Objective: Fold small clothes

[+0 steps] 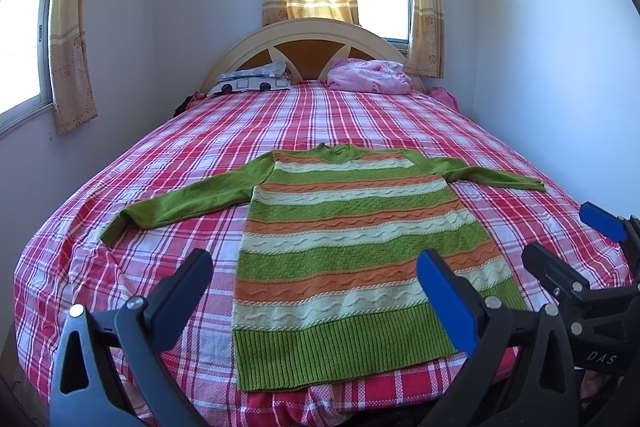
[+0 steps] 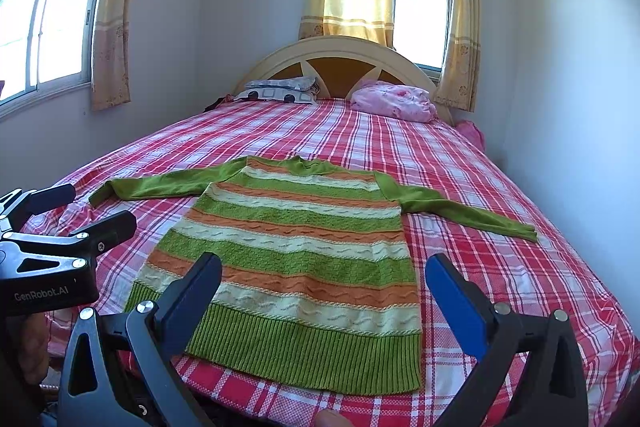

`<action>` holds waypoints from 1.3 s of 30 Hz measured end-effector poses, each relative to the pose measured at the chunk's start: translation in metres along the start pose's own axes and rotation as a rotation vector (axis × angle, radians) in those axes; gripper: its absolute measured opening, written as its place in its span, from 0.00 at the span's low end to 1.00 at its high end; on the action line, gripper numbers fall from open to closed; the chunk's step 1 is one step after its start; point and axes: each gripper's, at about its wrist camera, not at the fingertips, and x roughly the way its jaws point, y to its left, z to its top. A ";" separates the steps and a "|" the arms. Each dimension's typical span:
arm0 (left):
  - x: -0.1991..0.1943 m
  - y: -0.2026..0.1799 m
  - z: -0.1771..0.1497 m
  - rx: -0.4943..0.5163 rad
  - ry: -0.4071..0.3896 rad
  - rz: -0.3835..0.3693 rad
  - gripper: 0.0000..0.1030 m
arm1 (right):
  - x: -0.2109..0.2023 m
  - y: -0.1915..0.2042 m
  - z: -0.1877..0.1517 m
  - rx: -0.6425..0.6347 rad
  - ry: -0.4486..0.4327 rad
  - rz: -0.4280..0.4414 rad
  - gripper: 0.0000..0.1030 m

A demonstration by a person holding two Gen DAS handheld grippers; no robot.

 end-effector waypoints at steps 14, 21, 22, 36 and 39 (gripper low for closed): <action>0.000 0.002 -0.001 0.000 0.000 -0.001 1.00 | 0.002 -0.002 -0.001 0.009 0.006 0.010 0.99; 0.000 0.002 -0.001 0.000 0.001 0.000 1.00 | 0.002 -0.003 -0.002 0.011 0.011 0.013 0.99; 0.000 0.003 -0.001 0.000 0.001 -0.001 1.00 | 0.002 -0.003 -0.002 0.011 0.011 0.014 0.99; 0.000 0.005 -0.002 -0.001 0.000 0.004 1.00 | 0.002 -0.002 -0.001 0.012 0.013 0.015 0.99; 0.000 0.007 -0.002 -0.002 0.001 0.004 1.00 | 0.002 -0.001 -0.002 0.011 0.014 0.015 0.99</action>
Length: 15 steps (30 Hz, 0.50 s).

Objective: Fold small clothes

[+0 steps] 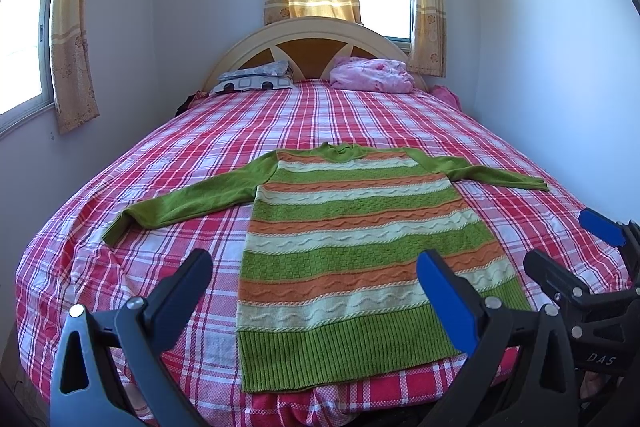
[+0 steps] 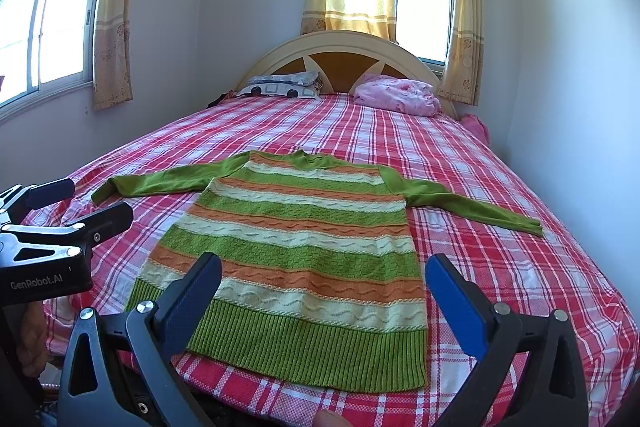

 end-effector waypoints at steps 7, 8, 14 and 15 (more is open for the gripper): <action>0.003 0.001 0.001 0.002 0.010 0.003 1.00 | 0.003 0.000 -0.003 0.002 0.011 0.005 0.99; 0.003 0.002 0.001 0.001 0.010 0.004 1.00 | 0.003 -0.001 -0.003 0.003 0.014 0.004 0.99; 0.015 0.001 0.001 0.004 0.028 0.012 1.00 | 0.016 -0.009 -0.003 0.010 0.038 0.004 0.99; 0.018 0.001 0.001 0.009 0.031 0.012 1.00 | 0.019 -0.010 -0.004 0.013 0.043 0.004 0.99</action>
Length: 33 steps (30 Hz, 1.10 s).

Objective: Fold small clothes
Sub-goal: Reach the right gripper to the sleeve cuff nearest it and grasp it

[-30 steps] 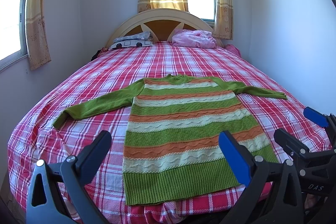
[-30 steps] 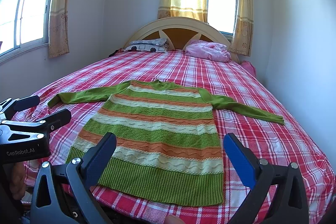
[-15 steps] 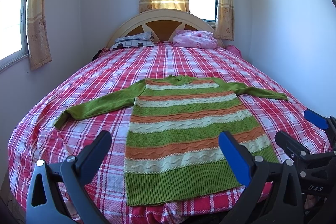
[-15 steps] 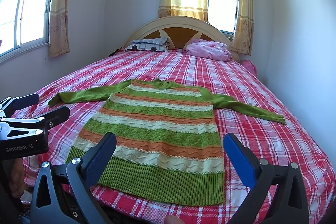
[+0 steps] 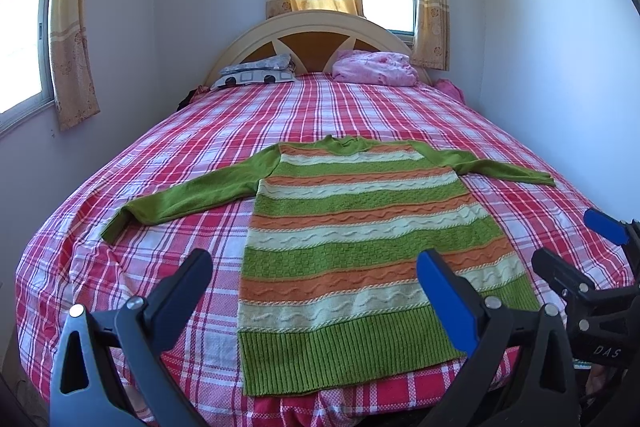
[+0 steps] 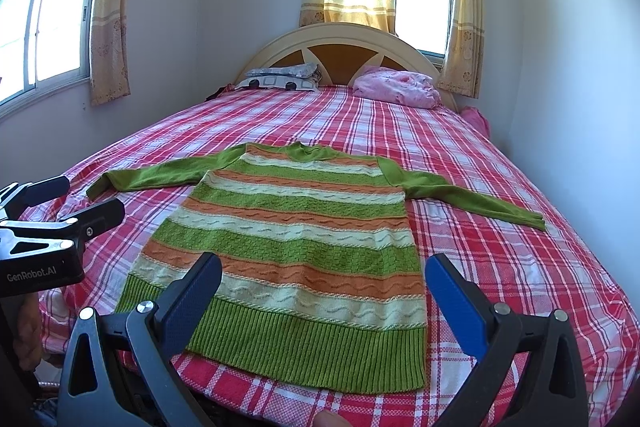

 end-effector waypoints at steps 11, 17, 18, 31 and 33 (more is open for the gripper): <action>0.074 -0.010 0.018 0.027 0.036 0.029 1.00 | 0.098 -0.065 -0.008 0.122 0.156 -0.002 0.99; 0.129 -0.021 0.037 0.064 0.014 0.045 1.00 | 0.155 -0.147 -0.010 0.286 0.233 -0.061 0.99; 0.139 -0.023 0.039 0.068 0.020 0.052 1.00 | 0.161 -0.158 -0.010 0.308 0.245 -0.073 0.99; 0.239 -0.011 0.055 -0.040 0.121 0.105 1.00 | 0.214 -0.328 -0.001 0.594 0.278 -0.249 0.89; 0.245 -0.012 0.055 -0.046 0.126 0.105 1.00 | 0.219 -0.351 -0.001 0.633 0.276 -0.267 0.86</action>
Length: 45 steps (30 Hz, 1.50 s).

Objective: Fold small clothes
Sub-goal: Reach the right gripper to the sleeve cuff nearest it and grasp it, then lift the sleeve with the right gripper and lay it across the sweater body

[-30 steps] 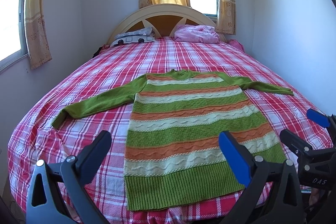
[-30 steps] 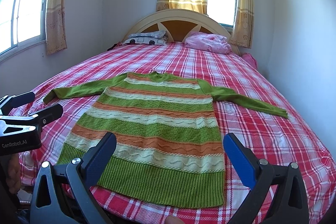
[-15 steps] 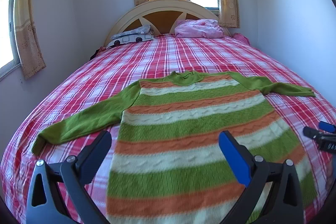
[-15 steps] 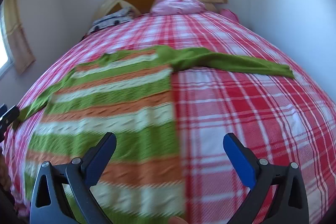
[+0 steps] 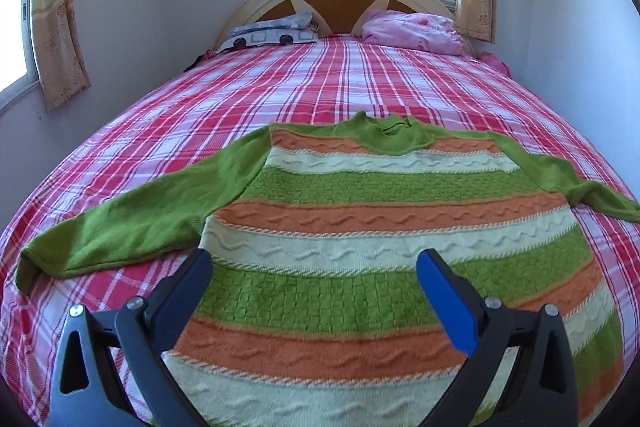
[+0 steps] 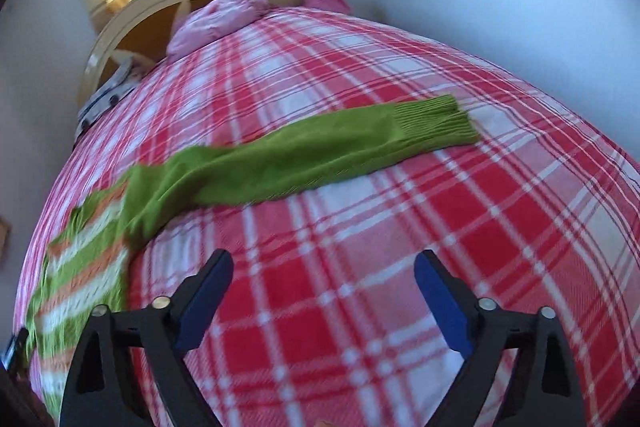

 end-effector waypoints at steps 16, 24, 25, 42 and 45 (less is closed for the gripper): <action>0.036 -0.001 0.003 0.040 0.007 0.062 1.00 | 0.064 -0.090 0.074 0.363 0.038 0.028 0.44; 0.041 0.003 0.003 0.014 0.028 0.036 1.00 | 0.079 -0.090 0.091 0.348 0.019 0.003 0.08; 0.040 0.005 0.003 0.008 0.025 0.037 1.00 | 0.077 -0.086 0.092 0.335 0.009 0.008 0.08; 0.019 0.040 0.000 -0.069 -0.020 0.026 1.00 | -0.029 0.099 0.151 -0.064 -0.183 0.233 0.06; 0.018 0.043 -0.003 -0.081 -0.020 0.017 1.00 | -0.046 0.148 0.151 -0.168 -0.202 0.277 0.06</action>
